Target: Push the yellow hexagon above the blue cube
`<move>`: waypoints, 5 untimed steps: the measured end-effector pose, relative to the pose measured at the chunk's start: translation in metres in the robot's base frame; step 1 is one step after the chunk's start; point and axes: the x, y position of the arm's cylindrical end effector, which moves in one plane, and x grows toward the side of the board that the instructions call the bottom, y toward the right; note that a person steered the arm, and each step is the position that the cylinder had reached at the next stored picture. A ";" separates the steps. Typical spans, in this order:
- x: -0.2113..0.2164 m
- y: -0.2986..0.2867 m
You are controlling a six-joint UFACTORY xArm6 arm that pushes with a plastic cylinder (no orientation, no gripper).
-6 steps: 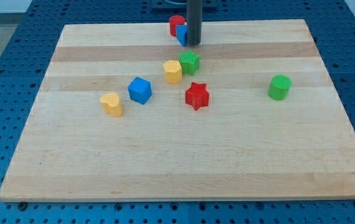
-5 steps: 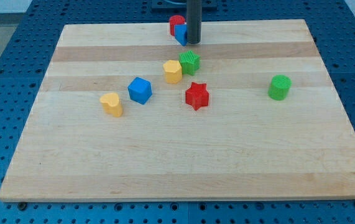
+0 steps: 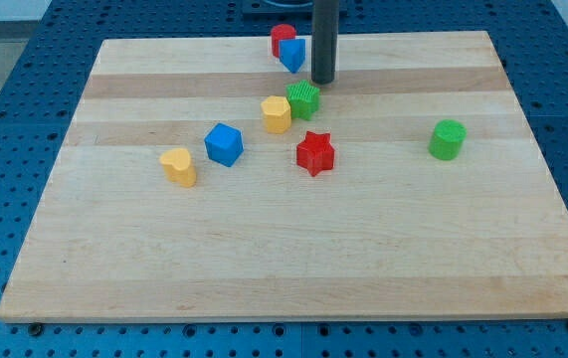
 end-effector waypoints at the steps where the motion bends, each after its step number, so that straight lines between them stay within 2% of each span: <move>1: 0.052 0.014; 2: 0.086 0.000; 3: 0.085 -0.052; 4: 0.059 -0.094; 5: 0.051 -0.093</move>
